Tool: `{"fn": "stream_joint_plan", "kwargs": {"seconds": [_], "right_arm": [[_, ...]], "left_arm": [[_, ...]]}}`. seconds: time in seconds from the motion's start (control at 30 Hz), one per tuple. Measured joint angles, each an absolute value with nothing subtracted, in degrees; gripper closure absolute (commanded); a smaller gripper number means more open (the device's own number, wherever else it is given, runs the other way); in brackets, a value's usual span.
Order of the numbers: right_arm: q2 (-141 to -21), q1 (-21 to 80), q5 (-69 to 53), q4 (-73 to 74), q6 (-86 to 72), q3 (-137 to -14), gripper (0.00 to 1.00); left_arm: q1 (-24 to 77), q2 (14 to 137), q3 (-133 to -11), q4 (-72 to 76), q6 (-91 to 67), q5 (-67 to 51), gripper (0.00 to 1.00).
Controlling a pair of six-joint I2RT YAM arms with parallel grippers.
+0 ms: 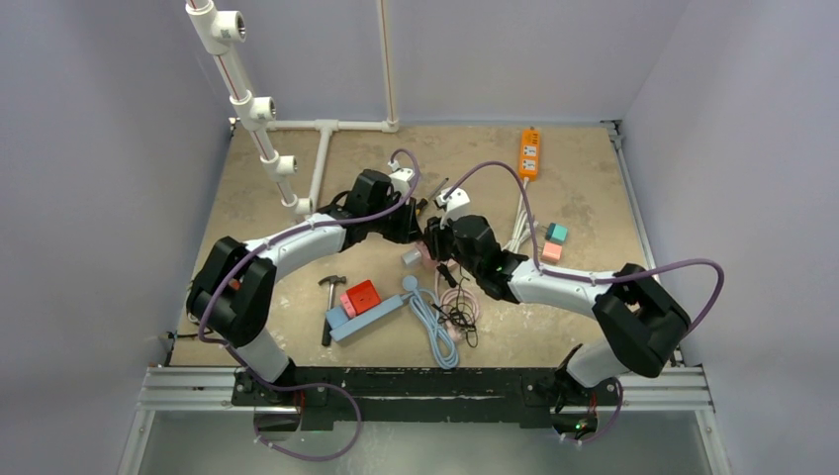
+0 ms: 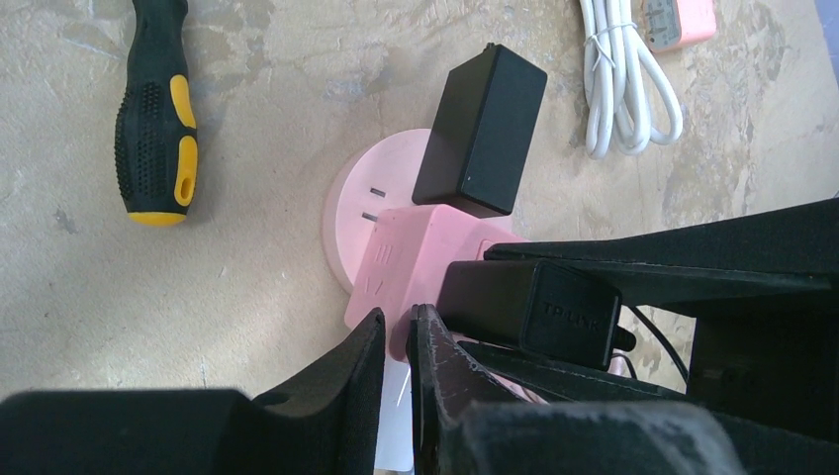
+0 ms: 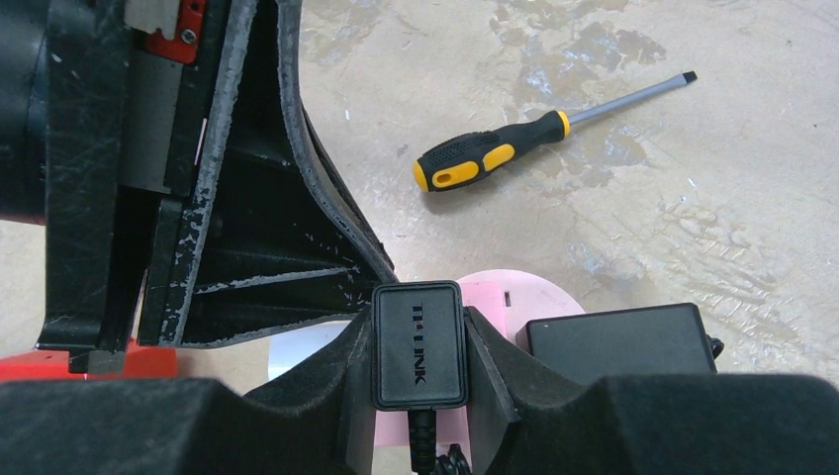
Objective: Pull the plug off the socket
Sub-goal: Remove the plug from the socket.
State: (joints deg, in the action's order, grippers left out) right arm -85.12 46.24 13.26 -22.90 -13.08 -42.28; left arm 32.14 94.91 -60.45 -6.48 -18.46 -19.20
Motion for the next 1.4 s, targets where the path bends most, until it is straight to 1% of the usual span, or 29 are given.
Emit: {"fn": "stream_joint_plan", "kwargs": {"seconds": [0.33, 0.63, 1.0, 1.27, 1.4], "right_arm": [[-85.1, 46.5, 13.8, -23.3, -13.0, -42.1, 1.00], [-83.2, 49.6, 19.3, -24.3, -11.4, -39.8, 1.00], [-84.3, 54.1, 27.8, -24.4, -9.2, -40.2, 1.00], [-84.1, 53.9, 27.9, -24.3, -10.1, -40.1, 1.00], [-82.4, 50.5, 23.0, -24.5, -12.1, -38.8, 1.00]], "left_arm": [[32.3, 95.0, -60.5, -6.4, -18.5, -19.0, 0.86], [32.5, 95.9, -60.6, -5.0, -19.1, -20.9, 0.87], [32.6, 95.9, -60.6, -5.2, -19.1, -21.8, 0.87], [32.6, 95.9, -60.6, -5.2, -19.1, -21.8, 0.87], [32.7, 95.9, -60.6, -5.0, -19.1, -21.9, 0.87]]}}
